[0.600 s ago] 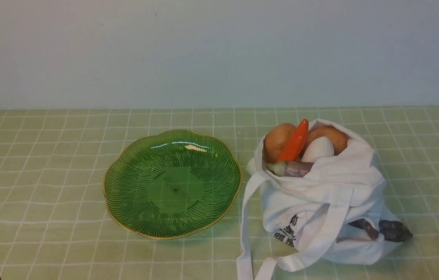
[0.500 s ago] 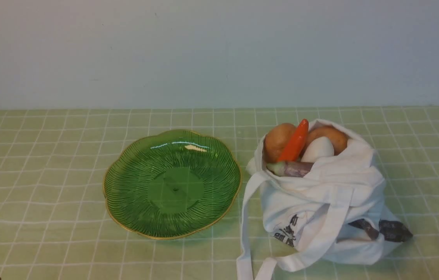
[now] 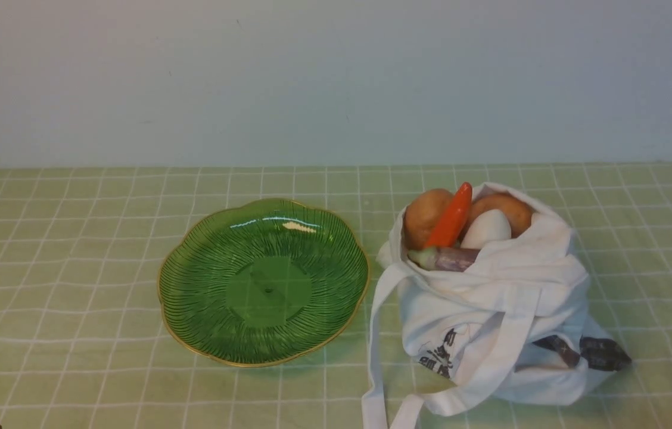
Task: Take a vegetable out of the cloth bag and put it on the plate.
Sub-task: Use the right arm to grab a carrot from the bag
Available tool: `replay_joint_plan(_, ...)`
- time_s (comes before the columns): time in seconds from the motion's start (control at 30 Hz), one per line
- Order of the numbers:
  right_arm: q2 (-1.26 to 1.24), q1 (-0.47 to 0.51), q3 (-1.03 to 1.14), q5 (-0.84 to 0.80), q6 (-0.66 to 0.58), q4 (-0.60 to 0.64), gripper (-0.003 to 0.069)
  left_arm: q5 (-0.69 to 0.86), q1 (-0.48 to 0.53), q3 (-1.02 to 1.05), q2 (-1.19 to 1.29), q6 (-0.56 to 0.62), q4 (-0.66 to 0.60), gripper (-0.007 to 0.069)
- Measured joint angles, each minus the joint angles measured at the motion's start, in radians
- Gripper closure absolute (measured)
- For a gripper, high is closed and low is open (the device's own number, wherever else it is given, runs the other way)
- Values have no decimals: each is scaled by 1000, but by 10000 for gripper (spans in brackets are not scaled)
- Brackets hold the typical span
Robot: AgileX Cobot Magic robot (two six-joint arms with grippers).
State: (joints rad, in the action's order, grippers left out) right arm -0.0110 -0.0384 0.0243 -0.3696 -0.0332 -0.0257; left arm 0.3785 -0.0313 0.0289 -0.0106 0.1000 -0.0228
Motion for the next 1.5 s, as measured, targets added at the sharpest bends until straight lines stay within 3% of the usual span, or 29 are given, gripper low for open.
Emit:
replay_joint_plan(0.57, 0, 0, 0, 10, 15, 26, 673, 0, 0, 0, 0, 0, 0, 629)
replay_joint_plan(0.83, 0, 0, 5, 363, 137, 376, 673, 0, 0, 0, 0, 0, 0, 629)
replay_joint_plan(1.23, 0, 1, 0, 725, 173, 417, 673, 0, 0, 0, 0, 0, 0, 629)
replay_joint_plan(1.33, 6, 1, -107, 652, 193, 351, 673, 0, 0, 0, 0, 0, 0, 629)
replay_joint_plan(1.5, 162, 1, -364, 357, 191, 297, 673, 0, 0, 0, 0, 0, 0, 629)
